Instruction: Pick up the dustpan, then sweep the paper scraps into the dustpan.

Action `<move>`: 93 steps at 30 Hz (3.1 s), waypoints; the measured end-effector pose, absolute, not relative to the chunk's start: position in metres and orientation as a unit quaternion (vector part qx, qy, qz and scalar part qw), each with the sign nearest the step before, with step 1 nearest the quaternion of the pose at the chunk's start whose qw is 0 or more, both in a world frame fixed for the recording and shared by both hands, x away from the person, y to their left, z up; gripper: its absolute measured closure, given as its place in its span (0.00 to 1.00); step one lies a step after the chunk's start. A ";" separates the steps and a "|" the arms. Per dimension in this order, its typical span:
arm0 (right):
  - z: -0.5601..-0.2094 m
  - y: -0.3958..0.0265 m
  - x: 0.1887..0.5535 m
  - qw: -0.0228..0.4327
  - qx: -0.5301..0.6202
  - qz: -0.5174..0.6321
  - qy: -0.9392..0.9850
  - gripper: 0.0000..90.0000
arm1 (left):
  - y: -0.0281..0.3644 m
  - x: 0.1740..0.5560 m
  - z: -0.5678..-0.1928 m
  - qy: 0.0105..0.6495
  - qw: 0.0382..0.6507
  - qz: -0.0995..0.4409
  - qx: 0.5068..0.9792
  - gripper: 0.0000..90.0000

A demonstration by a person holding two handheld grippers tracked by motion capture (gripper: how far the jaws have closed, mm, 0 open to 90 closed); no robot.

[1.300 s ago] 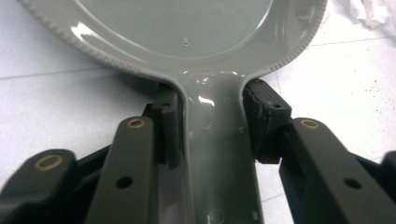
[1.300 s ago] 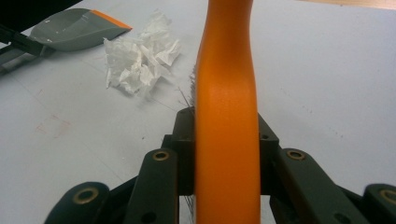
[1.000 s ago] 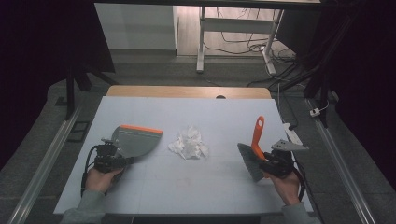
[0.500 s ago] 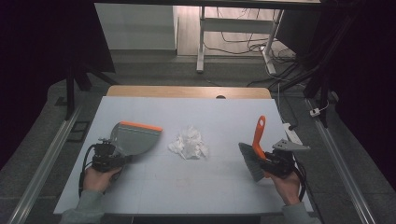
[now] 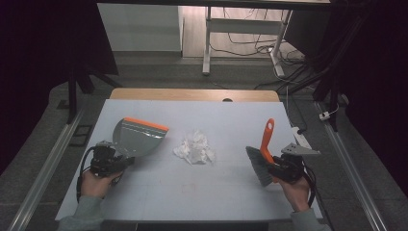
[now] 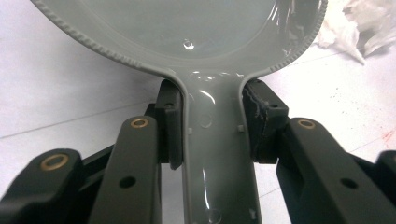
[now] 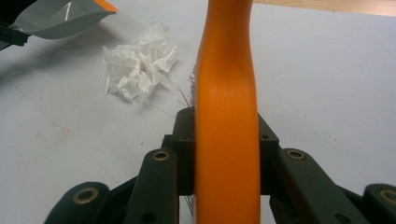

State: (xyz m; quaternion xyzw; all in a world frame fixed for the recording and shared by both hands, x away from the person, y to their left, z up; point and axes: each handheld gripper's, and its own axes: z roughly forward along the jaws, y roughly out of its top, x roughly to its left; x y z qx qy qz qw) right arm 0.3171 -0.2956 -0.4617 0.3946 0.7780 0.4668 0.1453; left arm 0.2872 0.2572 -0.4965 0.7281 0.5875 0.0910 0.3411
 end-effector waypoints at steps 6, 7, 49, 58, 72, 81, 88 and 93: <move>-0.461 -0.296 0.317 0.147 0.395 0.467 0.778 0.78 | 0.265 0.282 -0.489 0.574 0.363 0.100 0.727 0.69; -0.461 -0.295 0.317 0.148 0.394 0.467 0.778 0.78 | 0.266 0.282 -0.488 0.572 0.365 0.101 0.727 0.69; -0.461 -0.288 0.320 0.146 0.393 0.474 0.774 0.78 | 0.279 0.256 -0.455 0.439 0.404 0.086 0.798 0.69; -0.460 -0.284 0.319 0.148 0.383 0.473 0.780 0.78 | 0.267 0.258 -0.462 0.406 0.382 0.061 0.828 0.69; -0.461 -0.285 0.318 0.149 0.382 0.470 0.781 0.78 | 0.259 0.248 -0.481 0.372 0.357 0.018 0.857 0.69; -0.462 -0.281 0.318 0.146 0.374 0.471 0.786 0.78 | 0.261 0.246 -0.486 0.367 0.335 0.011 0.868 0.69; -0.460 -0.273 0.324 0.146 0.371 0.471 0.787 0.78 | 0.259 0.248 -0.488 0.368 0.324 0.008 0.872 0.69; -0.457 -0.256 0.338 0.147 0.360 0.471 0.792 0.78 | 0.258 0.249 -0.492 0.365 0.310 0.000 0.878 0.69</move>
